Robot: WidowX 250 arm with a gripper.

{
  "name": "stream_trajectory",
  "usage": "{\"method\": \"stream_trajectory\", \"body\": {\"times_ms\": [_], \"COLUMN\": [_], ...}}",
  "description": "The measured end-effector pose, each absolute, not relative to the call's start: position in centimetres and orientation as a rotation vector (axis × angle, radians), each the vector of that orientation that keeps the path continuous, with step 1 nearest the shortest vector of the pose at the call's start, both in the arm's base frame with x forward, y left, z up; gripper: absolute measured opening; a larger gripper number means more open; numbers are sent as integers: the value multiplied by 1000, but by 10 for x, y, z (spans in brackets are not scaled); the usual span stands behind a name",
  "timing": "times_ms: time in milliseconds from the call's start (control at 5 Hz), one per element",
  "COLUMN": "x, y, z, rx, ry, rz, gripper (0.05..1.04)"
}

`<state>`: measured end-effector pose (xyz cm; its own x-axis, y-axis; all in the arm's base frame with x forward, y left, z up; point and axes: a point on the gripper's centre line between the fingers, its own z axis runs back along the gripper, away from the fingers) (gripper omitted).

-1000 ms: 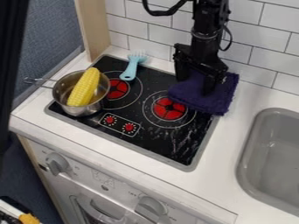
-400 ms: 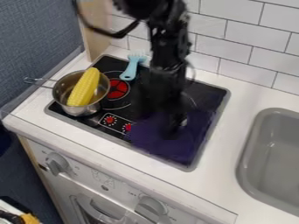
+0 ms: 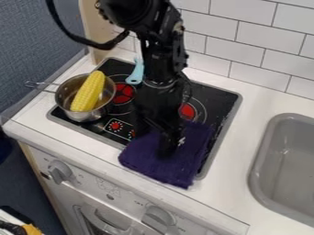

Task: Move purple towel to bottom of the stove

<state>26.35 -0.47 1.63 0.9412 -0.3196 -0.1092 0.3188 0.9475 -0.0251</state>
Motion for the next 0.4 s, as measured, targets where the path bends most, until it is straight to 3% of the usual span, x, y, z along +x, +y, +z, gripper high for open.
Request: {"method": "stream_trajectory", "body": {"times_ms": [200, 400], "x": [271, 280], "y": [-6, -1], "z": [21, 72], "rx": [-14, -18], "ry": [43, -147], "rz": [-290, -231], "gripper": [1001, 1001]}}
